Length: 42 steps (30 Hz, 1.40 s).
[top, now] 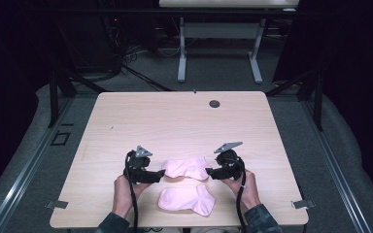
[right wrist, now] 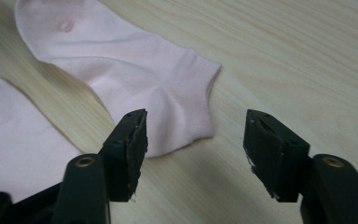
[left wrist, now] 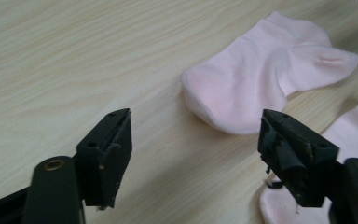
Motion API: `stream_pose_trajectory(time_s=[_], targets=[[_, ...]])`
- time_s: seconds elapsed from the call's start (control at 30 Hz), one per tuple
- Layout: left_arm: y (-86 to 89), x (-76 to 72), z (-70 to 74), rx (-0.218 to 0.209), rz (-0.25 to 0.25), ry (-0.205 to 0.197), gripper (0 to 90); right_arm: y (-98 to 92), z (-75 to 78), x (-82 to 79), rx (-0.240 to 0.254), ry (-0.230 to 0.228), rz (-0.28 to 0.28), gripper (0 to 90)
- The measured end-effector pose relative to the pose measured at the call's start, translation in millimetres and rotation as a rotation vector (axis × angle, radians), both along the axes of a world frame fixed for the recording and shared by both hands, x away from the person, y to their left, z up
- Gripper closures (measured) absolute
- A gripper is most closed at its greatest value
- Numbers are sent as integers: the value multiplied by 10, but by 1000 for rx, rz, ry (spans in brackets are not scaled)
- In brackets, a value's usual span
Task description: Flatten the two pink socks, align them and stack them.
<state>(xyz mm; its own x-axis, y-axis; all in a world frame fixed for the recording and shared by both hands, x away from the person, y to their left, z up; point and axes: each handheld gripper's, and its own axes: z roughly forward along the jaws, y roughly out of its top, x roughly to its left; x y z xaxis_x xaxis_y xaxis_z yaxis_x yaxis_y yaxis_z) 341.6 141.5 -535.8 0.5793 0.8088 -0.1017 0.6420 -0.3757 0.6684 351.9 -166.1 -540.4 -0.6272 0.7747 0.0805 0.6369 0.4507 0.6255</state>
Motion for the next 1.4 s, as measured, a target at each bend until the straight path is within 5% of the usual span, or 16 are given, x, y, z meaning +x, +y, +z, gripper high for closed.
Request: stream_pose_trajectory(time_s=[0.4,0.83,0.87,1.0,1.13,1.4], targets=[[-84,246,-139,27,16,57,544,124,-163,193,-14,32,-10,617],[-129,263,-185,60,-8,83,772,183,-242,203,-26,56,-6,781],[-137,261,-192,63,-6,80,790,167,-223,206,-65,66,15,798],[-147,250,-217,74,-12,88,870,206,-266,168,-7,31,-16,828],[-144,233,-210,69,-14,86,883,173,-232,164,-40,51,5,835],[-80,135,-25,25,-10,65,885,99,-74,77,0,15,-8,836]])
